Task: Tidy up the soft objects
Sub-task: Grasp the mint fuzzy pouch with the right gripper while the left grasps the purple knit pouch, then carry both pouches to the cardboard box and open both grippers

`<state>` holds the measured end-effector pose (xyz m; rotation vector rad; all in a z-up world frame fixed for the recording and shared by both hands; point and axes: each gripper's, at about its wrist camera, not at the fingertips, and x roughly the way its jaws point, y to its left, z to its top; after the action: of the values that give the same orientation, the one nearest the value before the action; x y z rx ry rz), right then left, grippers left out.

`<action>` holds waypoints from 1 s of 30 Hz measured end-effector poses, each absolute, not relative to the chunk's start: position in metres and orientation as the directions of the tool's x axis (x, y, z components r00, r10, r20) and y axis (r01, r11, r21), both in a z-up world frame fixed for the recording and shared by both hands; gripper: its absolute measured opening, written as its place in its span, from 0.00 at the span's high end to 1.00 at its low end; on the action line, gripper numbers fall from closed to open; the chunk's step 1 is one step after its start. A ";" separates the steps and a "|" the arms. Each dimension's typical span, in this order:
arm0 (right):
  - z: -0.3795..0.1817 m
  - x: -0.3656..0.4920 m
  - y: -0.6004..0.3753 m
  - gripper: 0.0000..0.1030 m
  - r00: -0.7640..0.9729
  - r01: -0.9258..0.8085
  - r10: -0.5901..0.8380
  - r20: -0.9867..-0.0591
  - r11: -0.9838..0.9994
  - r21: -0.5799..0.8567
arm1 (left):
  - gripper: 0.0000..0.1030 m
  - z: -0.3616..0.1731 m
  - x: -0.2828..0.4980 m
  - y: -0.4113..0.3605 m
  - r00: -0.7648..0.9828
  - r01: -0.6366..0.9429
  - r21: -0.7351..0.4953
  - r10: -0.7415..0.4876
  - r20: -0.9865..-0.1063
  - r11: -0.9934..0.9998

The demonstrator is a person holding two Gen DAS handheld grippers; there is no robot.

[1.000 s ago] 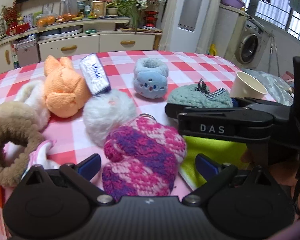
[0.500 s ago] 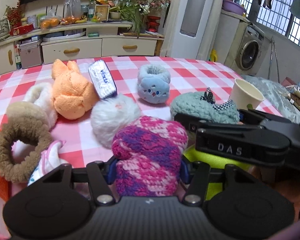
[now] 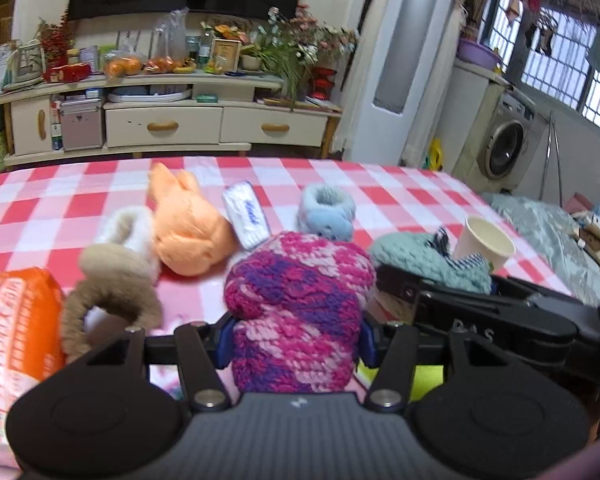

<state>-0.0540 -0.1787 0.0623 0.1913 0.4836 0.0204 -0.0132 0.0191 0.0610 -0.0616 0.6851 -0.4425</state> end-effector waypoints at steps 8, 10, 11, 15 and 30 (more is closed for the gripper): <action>0.077 -0.053 -0.164 0.09 0.891 -0.011 0.093 -0.444 0.983 0.184 | 0.46 0.085 -0.010 0.052 0.740 0.308 -0.219 -0.378 -0.556 0.926; 0.083 -0.052 -0.157 0.10 0.893 -0.034 0.112 -0.437 0.983 0.182 | 0.46 0.092 -0.010 0.061 0.757 0.291 -0.220 -0.365 -0.542 0.931; 0.086 -0.051 -0.151 0.10 0.893 -0.048 0.120 -0.434 0.984 0.174 | 0.46 0.097 -0.009 0.066 0.767 0.279 -0.215 -0.352 -0.536 0.936; 0.099 -0.047 -0.129 0.09 0.891 -0.111 0.172 -0.420 0.980 0.166 | 0.46 0.109 -0.008 0.087 0.796 0.230 -0.209 -0.307 -0.521 0.950; 0.134 -0.029 -0.026 0.09 0.824 -0.417 0.427 -0.372 0.902 0.111 | 0.45 0.140 -0.004 0.187 0.877 -0.015 -0.192 -0.079 -0.474 0.981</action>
<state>-0.0286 -0.0259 0.1337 0.0252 0.4010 0.4485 -0.0035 0.1872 0.1396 -0.1932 0.5012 -0.0335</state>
